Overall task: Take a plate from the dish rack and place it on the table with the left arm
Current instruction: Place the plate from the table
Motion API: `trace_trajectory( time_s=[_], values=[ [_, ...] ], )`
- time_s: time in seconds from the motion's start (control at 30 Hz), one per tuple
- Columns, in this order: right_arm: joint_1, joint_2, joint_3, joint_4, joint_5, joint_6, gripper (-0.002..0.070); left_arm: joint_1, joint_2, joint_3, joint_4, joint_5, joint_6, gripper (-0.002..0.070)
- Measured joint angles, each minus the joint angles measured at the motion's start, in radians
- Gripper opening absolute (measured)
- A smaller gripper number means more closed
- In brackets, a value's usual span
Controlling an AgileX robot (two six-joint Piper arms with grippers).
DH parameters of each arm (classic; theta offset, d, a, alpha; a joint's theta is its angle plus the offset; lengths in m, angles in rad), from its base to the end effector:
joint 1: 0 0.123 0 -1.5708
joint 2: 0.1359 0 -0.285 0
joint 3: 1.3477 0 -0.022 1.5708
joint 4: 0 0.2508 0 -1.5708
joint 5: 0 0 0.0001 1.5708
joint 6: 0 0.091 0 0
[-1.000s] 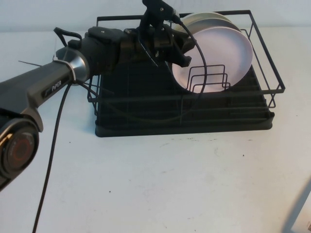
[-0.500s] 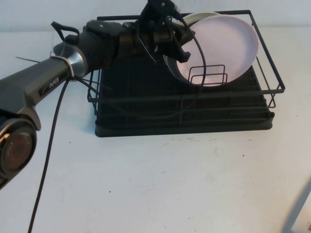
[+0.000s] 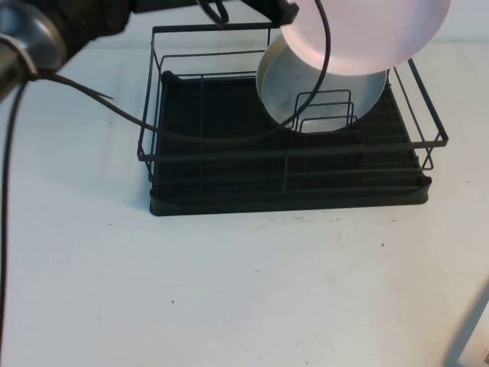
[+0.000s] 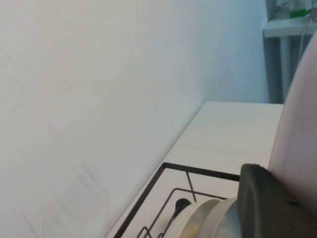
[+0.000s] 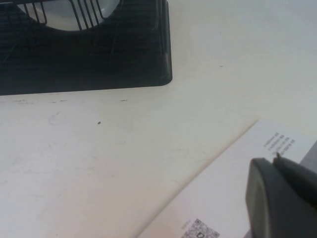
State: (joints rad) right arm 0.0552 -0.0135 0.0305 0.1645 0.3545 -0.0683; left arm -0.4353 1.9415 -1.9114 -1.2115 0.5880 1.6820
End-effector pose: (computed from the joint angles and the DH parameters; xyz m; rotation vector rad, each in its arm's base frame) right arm 0.0527 0.0081 0.1721 -0.0110 1.8529 0.1511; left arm 0.4007 -0.2386 0.3950 1.1393 1.3087 -0.4015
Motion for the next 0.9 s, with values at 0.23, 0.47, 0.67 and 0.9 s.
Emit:
trace_trajectory(
  time_s=[0.23,0.47,0.67,0.9],
  values=[
    [0.000,0.000,0.000,0.000,0.000,0.000,-0.0018,0.016,-0.101,-0.008,0.336,0.245,-0.488,0.0032],
    [0.000,0.000,0.000,0.000,0.000,0.000,-0.0018,0.065,-0.102,-0.003,0.445,0.609,-0.768,0.0032],
    [0.000,0.000,0.000,0.000,0.000,0.000,-0.0018,0.106,-0.108,0.112,0.447,0.638,-0.916,0.0032],
    [0.000,0.000,0.000,0.000,0.000,0.000,-0.0018,0.103,-0.158,0.512,0.424,0.621,-0.853,0.0032]
  ],
)
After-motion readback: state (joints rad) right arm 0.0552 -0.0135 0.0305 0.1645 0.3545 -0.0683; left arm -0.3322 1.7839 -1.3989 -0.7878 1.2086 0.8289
